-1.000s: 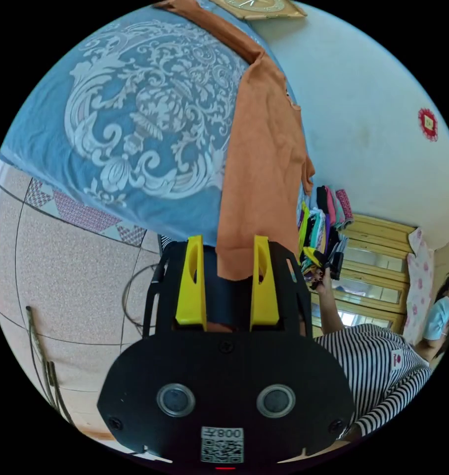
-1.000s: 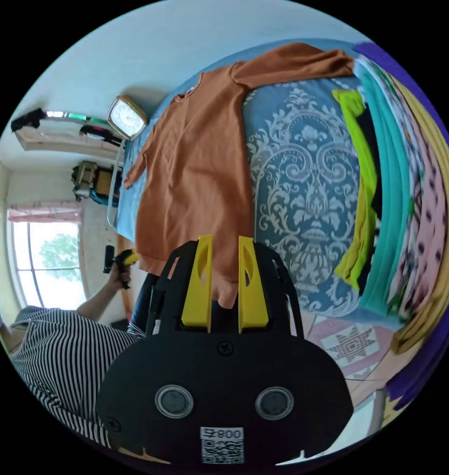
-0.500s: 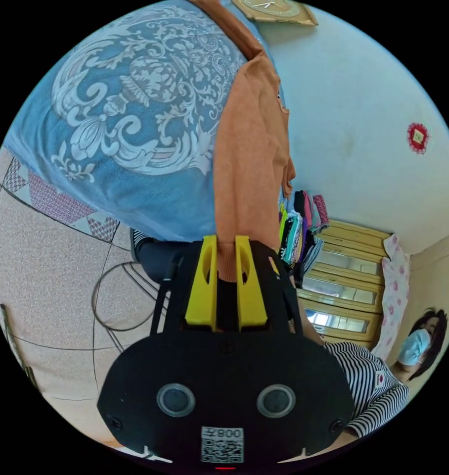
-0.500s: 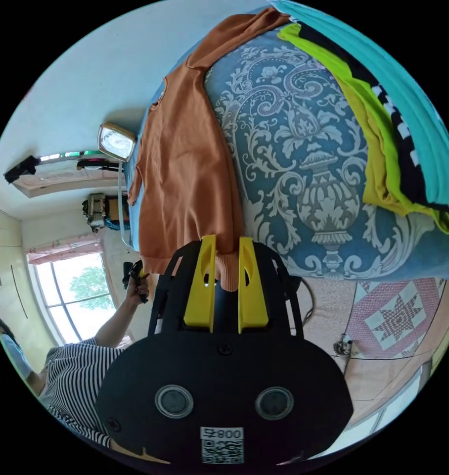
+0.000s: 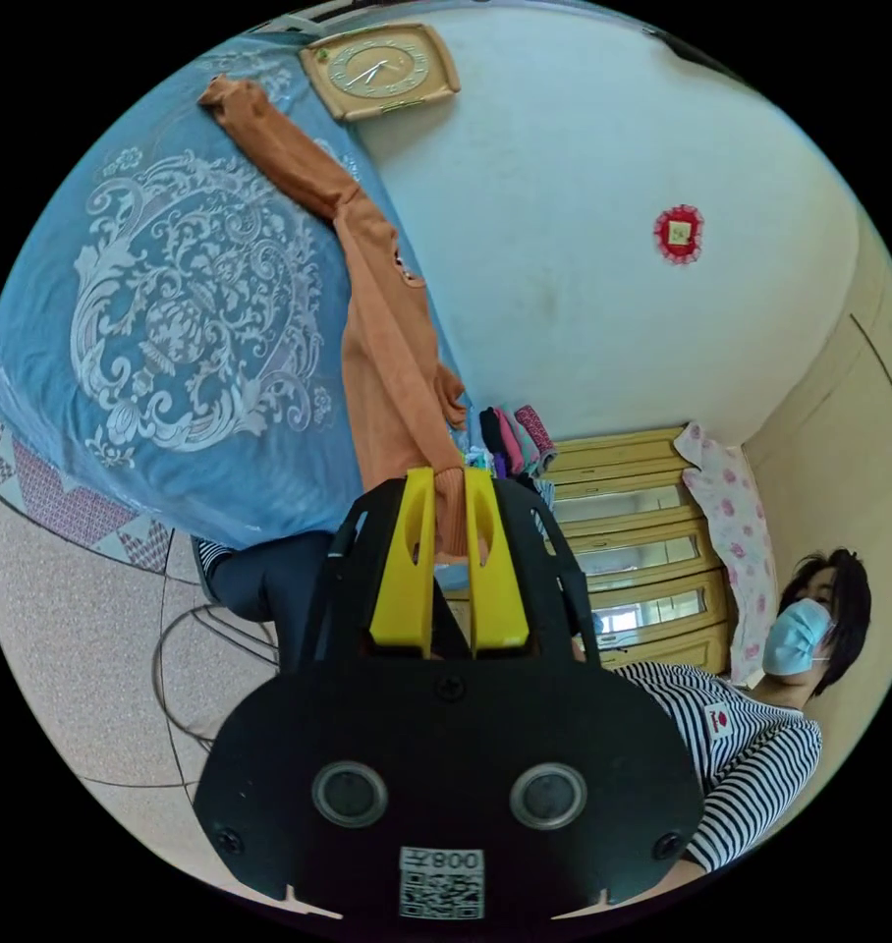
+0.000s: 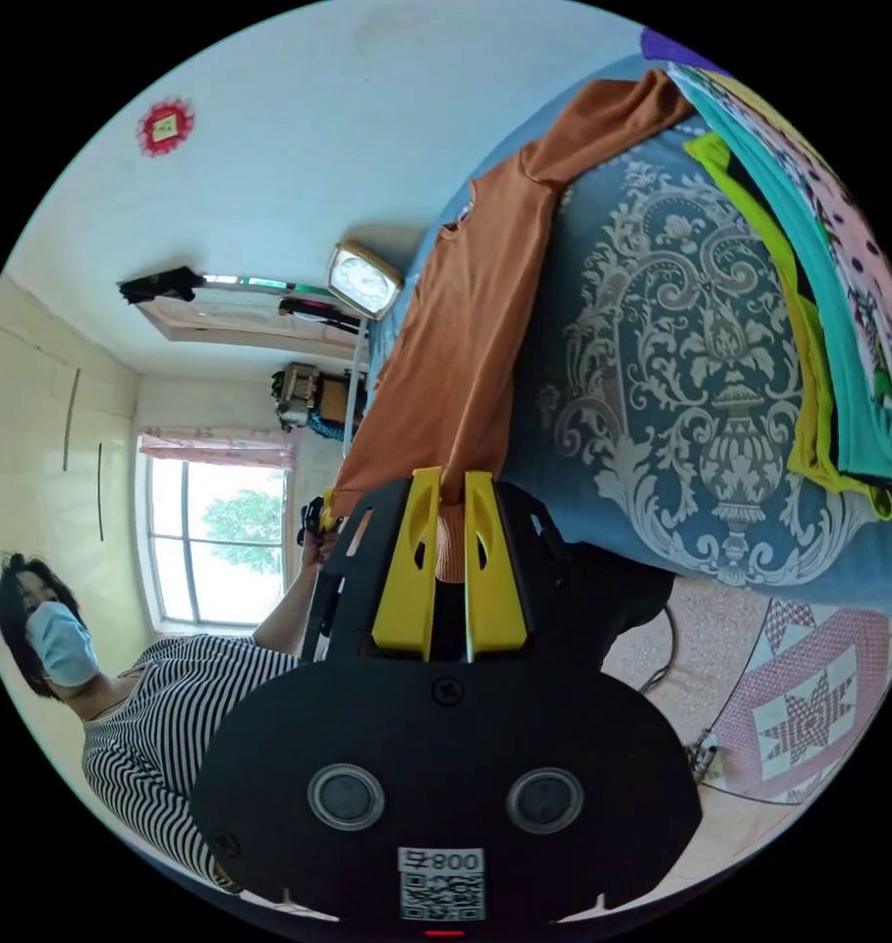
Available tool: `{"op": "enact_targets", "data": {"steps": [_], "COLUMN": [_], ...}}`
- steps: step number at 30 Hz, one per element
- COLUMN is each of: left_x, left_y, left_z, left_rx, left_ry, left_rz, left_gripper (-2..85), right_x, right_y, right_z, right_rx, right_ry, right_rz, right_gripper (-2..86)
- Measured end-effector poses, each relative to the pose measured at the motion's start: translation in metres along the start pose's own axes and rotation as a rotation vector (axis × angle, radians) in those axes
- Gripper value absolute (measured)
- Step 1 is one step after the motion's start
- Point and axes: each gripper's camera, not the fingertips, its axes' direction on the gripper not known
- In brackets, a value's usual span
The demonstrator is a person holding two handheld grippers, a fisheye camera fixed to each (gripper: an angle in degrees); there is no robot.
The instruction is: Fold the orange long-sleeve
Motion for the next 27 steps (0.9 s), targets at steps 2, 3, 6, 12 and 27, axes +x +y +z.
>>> {"op": "enact_targets", "data": {"steps": [2,3,6,12,27], "left_x": [0.008,0.013,0.026,0.035,0.056], "left_y": [0.014,0.023,0.048,0.102,0.166], "left_z": [-0.004,-0.006,-0.013,-0.033,-0.023], "left_rx": [0.017,0.018,0.025,0.041,0.035], "left_ry": [0.022,0.031,0.058,0.043,0.004], "left_rz": [0.02,0.032,0.062,0.052,-0.084], "left_gripper": [5.6,5.6,5.5,5.3,5.2], "right_x": [-0.013,-0.017,-0.035,-0.062,-0.069], "right_y": [0.015,0.018,0.039,0.087,0.143], "right_z": [-0.004,-0.006,-0.011,-0.014,0.032], "right_rx": [0.016,0.018,0.028,-0.024,-0.074], "right_ry": [-0.027,-0.03,-0.042,0.04,0.081], "right_rz": [-0.04,-0.051,-0.105,-0.178,-0.042], "right_gripper": [2.9,2.8,2.7,2.5,2.6]}}
